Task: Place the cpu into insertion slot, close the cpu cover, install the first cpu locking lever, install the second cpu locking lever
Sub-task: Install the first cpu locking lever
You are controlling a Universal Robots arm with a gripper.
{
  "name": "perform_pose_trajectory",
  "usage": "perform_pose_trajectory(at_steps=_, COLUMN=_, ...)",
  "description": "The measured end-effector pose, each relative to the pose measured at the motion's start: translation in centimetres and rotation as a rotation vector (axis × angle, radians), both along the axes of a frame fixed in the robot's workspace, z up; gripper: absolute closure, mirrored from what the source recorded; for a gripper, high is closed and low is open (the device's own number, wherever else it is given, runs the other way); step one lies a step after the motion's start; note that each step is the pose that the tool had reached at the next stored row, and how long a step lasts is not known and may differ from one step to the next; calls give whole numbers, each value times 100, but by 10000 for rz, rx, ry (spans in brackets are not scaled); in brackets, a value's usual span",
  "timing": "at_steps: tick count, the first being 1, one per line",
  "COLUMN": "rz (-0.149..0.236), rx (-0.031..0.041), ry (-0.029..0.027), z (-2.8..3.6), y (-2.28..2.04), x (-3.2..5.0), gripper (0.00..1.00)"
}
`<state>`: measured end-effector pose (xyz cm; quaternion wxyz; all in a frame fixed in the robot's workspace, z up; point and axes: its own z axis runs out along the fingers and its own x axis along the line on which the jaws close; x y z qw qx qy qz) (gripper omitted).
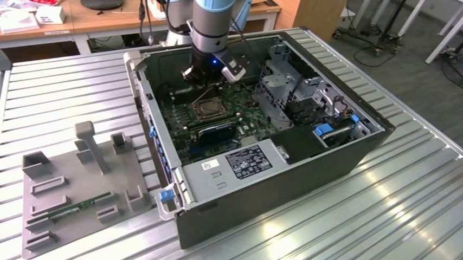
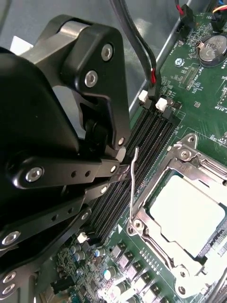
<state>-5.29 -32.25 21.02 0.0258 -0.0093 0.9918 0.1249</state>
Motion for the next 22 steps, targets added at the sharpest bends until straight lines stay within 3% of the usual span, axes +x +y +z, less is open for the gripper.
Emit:
perform_pose_trajectory(at_steps=6, rz=0, rx=1, ry=-33, z=71, y=0, x=-1, gripper=89)
perform_pose_trajectory(at_steps=14, rz=-2, rx=0, ry=-36, z=72, y=1, x=-8, gripper=89)
perform_pose_trajectory(at_steps=22, rz=0, rx=0, ry=-38, z=71, y=0, x=-169, gripper=89)
